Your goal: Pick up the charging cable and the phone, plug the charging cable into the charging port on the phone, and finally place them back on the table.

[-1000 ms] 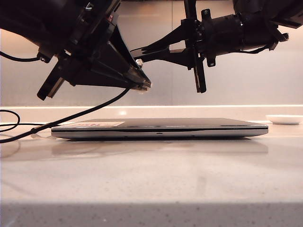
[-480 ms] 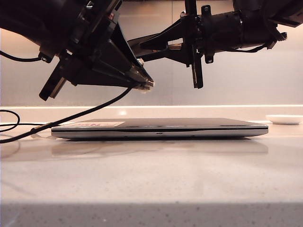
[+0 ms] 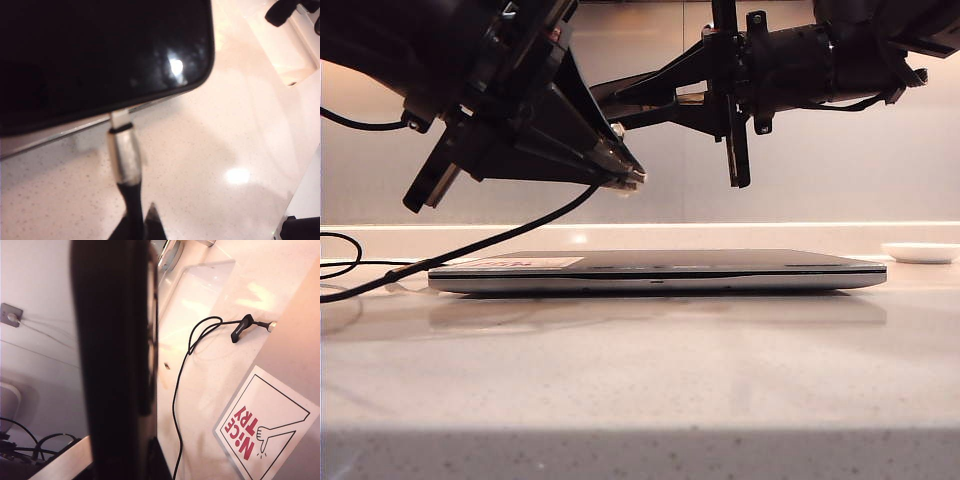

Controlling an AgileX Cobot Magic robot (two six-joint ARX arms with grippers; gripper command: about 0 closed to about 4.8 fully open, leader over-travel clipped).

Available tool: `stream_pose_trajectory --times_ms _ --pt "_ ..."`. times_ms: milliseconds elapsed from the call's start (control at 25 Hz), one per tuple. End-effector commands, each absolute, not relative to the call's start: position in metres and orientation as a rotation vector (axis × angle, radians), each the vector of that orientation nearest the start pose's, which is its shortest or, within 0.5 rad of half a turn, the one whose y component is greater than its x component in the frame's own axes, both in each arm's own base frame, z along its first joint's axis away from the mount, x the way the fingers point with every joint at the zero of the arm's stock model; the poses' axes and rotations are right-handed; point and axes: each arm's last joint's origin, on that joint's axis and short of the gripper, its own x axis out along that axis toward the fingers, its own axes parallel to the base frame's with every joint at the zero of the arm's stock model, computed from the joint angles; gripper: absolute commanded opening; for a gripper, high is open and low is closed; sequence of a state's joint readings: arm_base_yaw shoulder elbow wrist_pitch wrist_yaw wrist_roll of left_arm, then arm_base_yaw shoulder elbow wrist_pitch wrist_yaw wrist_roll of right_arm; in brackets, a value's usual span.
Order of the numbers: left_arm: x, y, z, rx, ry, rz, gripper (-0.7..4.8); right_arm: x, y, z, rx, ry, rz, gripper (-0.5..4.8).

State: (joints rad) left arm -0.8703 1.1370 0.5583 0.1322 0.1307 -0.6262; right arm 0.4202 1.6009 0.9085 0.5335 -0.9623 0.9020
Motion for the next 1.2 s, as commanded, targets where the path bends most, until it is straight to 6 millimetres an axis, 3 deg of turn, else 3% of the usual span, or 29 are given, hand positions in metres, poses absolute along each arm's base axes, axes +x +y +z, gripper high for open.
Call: stream_pose_trajectory --times_ms 40,840,1200 --pt "0.1492 -0.1825 0.2230 -0.417 0.673 -0.813 -0.06 0.2976 0.1595 0.2505 0.792 0.770 1.261 -0.06" --pt "0.1492 -0.1825 0.2230 -0.417 0.673 -0.814 -0.06 0.2986 0.1595 0.2557 0.815 0.733 1.264 -0.06" --pt "0.1492 -0.1825 0.2231 -0.417 0.672 -0.814 -0.06 0.2980 0.1587 0.2562 0.729 0.681 1.325 -0.06"
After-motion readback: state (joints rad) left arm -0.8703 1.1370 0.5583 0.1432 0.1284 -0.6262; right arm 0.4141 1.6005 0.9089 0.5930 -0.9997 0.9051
